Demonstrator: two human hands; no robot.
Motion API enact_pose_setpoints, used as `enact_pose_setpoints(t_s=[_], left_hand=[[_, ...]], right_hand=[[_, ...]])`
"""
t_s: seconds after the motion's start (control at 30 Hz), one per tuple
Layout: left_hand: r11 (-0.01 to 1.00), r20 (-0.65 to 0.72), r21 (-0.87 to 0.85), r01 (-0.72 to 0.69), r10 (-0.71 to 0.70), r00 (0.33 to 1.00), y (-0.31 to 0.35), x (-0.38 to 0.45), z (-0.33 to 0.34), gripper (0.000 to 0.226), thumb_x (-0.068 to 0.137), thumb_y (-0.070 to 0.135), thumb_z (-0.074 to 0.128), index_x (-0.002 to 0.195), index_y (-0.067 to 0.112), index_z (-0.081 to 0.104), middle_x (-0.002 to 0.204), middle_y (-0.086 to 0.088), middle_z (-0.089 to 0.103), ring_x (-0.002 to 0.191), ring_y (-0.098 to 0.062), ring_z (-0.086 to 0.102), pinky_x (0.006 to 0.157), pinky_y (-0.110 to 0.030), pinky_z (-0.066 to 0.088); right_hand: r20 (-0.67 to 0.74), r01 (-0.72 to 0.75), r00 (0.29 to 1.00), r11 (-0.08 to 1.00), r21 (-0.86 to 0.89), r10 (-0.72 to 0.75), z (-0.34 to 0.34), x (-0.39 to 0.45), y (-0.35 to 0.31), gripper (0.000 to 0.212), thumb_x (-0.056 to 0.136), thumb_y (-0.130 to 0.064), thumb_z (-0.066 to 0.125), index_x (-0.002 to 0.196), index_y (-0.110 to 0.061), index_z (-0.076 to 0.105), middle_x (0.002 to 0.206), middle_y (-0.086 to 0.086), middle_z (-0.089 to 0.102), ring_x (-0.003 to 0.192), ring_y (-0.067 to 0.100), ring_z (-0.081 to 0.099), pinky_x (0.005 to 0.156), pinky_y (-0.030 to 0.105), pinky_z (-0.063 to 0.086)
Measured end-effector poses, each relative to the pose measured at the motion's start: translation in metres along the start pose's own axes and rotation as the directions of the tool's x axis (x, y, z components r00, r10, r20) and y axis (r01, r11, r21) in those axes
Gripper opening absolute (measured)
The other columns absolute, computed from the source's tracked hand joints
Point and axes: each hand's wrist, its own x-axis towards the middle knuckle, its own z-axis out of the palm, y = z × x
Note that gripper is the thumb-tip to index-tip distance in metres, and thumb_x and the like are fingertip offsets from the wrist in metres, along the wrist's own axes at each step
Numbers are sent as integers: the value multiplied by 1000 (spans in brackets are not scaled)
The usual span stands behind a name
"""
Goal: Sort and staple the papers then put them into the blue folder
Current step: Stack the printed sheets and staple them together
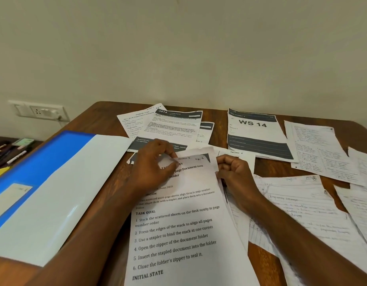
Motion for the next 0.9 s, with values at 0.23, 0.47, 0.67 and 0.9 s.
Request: enact_pose_setpoints(t_s=[0.23,0.47,0.67,0.9], left_hand=[[997,63,-21,76,-74,995,-2,-1,7,22,82,23,88,97,26,72,98,17,74,92,6,65,77,-14,46],[990,59,-96,107,-102,993,-5,1,14,40,83,20,88,114,28,63,92,12,68,89,-7,66,76,-18,51],[989,45,-125,85,-80,996,-9,1,17,37,85,24,87,118,31,72,102,20,70,100,0,66,86,-21,53],[982,24,-140,124,-121,992,-7,3,16,19,89,34,83,106,26,78,98,17,76,93,1,68,77,-9,47]], right_hand=[[21,30,999,999,35,-31,-1,2,4,43,86,25,47,109,-1,71,101,19,79,91,32,77,74,37,64],[32,87,996,996,19,-87,0,0,4,38,91,21,50,107,-4,73,101,12,80,92,24,77,76,31,62],[-86,182,977,974,-133,-194,3,1,11,23,94,-2,73,97,-24,78,88,4,80,83,11,73,82,26,58],[-67,206,972,952,-225,-226,6,2,17,23,97,-1,68,113,-13,79,100,-5,81,93,14,78,83,27,61]])
